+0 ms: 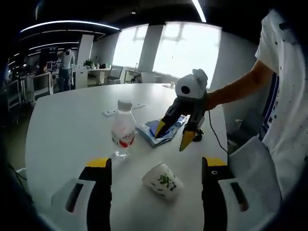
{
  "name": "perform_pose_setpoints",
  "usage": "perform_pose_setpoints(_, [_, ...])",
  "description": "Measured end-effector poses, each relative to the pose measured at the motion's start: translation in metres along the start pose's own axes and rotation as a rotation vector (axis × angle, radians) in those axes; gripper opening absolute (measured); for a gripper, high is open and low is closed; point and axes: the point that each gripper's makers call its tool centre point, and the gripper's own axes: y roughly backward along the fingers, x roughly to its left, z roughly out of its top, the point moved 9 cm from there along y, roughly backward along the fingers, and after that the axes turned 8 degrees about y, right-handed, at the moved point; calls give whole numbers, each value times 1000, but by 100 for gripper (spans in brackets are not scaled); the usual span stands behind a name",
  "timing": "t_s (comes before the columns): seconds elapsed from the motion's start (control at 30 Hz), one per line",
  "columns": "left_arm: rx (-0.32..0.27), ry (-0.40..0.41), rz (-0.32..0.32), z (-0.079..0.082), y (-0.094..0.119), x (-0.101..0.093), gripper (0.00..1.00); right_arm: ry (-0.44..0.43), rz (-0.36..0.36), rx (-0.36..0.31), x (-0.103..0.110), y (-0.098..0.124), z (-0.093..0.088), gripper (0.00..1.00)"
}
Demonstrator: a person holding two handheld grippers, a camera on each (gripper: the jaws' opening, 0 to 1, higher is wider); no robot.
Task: Arrange the tabletop items into an orderly group along one side of the table until the central work area is clear of visible clutter.
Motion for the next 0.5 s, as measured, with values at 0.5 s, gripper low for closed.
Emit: perform_pose_setpoints(0.5, [-9, 44, 24, -11, 5, -4, 77, -50, 226, 23, -14, -29, -2, 22])
